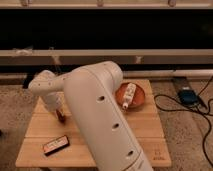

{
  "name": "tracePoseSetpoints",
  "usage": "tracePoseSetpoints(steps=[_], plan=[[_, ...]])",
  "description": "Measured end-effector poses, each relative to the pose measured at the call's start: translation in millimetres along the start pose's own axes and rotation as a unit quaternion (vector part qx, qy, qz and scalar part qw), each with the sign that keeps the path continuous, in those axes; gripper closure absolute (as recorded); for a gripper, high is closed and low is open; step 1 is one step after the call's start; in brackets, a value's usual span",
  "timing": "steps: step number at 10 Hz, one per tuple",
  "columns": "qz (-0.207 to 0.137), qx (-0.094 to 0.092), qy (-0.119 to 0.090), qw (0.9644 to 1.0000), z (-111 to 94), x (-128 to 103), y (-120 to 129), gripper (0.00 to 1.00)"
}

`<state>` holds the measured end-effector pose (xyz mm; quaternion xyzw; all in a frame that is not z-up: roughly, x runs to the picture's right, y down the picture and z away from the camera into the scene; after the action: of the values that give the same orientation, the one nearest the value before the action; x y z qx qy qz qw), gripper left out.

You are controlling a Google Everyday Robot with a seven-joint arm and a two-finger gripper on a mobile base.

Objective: Place the pepper on the white sponge

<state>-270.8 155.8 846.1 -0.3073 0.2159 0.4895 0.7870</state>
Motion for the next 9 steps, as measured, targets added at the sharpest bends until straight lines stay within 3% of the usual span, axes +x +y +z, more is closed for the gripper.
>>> tracePoseSetpoints(steps=[6,7,9], plan=[[0.026,-0.02,-0.006,0.9995,-13,45,-38,0.99],[0.026,-0.021,-0.008,0.9994,-15,47,-39,0.95],[0.016,-0.022,-0.016,0.9995,-21,41,-34,0.75]])
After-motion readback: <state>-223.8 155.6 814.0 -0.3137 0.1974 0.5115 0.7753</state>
